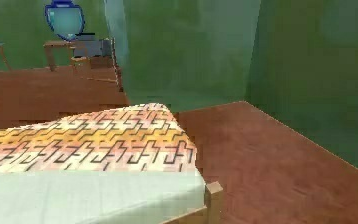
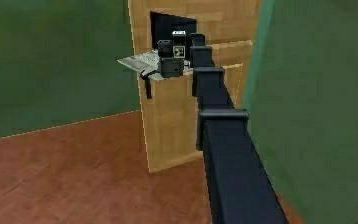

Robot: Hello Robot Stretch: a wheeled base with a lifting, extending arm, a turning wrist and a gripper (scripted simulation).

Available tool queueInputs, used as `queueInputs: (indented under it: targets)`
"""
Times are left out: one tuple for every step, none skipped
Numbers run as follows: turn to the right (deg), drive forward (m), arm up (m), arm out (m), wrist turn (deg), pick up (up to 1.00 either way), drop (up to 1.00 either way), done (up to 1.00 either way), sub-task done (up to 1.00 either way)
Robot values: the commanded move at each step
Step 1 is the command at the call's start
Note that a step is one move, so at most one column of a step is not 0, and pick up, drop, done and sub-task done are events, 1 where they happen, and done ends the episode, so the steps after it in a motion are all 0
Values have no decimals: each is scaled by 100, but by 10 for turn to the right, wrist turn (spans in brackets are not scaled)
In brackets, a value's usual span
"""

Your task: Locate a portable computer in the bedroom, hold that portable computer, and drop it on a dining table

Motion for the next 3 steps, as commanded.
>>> queueInputs:
  targets:
    - [450, 0, 0, 0, 0, 0, 0, 0, 0]
    - [150, 0, 0, 0, 0, 0, 0, 0, 0]
    - [0, 90, 0, 0, 0, 0, 0, 0, 0]
